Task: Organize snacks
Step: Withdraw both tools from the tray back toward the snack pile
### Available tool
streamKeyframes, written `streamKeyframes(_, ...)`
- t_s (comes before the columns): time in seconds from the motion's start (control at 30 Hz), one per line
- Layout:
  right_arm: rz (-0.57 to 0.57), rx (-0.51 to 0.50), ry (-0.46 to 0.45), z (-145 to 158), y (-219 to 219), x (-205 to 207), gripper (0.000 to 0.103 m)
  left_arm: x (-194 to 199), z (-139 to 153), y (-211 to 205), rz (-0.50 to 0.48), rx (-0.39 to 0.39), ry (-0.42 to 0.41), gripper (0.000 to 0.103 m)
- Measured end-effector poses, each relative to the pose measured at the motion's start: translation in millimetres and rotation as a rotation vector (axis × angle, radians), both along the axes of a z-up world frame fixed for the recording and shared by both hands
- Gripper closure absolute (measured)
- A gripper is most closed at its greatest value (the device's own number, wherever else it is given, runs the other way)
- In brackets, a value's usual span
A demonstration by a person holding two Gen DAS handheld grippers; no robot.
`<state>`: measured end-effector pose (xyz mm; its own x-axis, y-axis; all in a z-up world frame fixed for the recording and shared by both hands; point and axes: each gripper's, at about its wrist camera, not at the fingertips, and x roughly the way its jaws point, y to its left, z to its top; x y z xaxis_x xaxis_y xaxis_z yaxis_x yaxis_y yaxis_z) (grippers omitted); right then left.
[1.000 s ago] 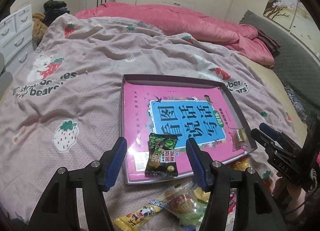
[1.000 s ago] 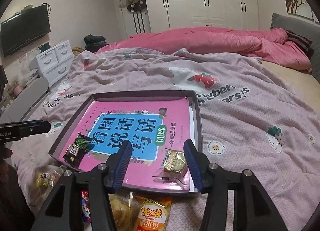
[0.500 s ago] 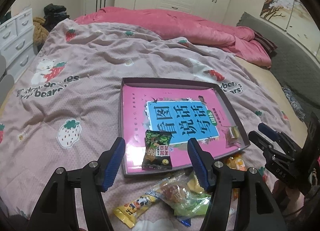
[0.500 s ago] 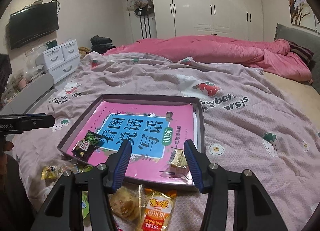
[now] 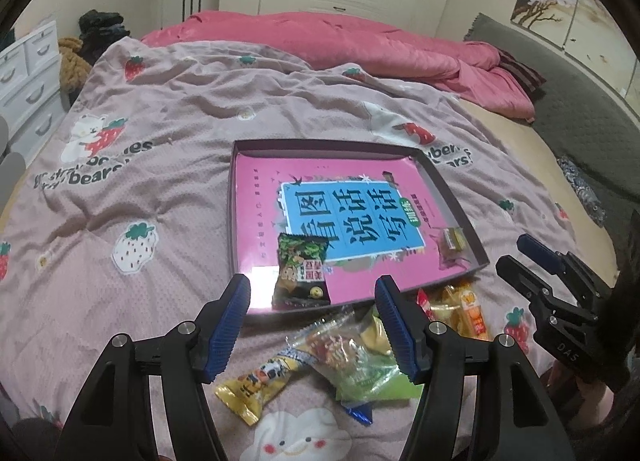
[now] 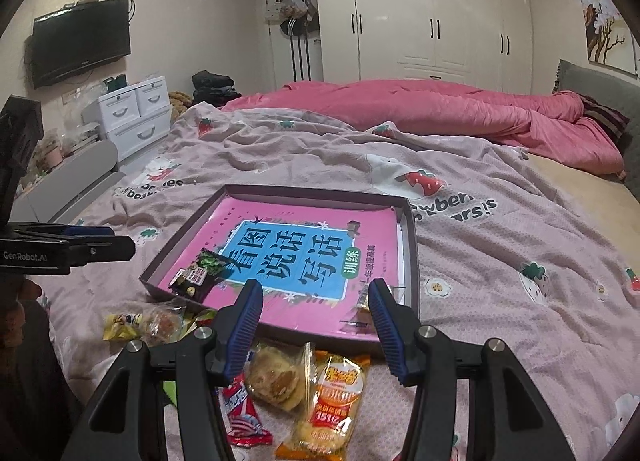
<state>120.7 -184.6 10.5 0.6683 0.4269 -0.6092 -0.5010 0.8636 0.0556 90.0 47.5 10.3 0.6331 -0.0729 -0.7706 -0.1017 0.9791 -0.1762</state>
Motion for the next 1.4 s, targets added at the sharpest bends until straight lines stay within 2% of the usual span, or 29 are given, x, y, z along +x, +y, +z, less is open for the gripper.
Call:
streamKeyframes(0.43, 0.034, -0.027, -0.001, 1, 6, -21, 0.049, -11, -3, -9, -0.017, 0.014, 0.018, 0.037)
streamKeyframes(0.73, 0.066, -0.056, 0.025, -5, 12, -35, 0.049, -16, -15, -14, -0.034, -0.003, 0.069, 0.037)
streamKeyframes(1.4, 0.150, -0.167, 0.199, -52, 29, -55, 0.049, -17, -46, -25, -0.064, -0.030, 0.162, 0.037)
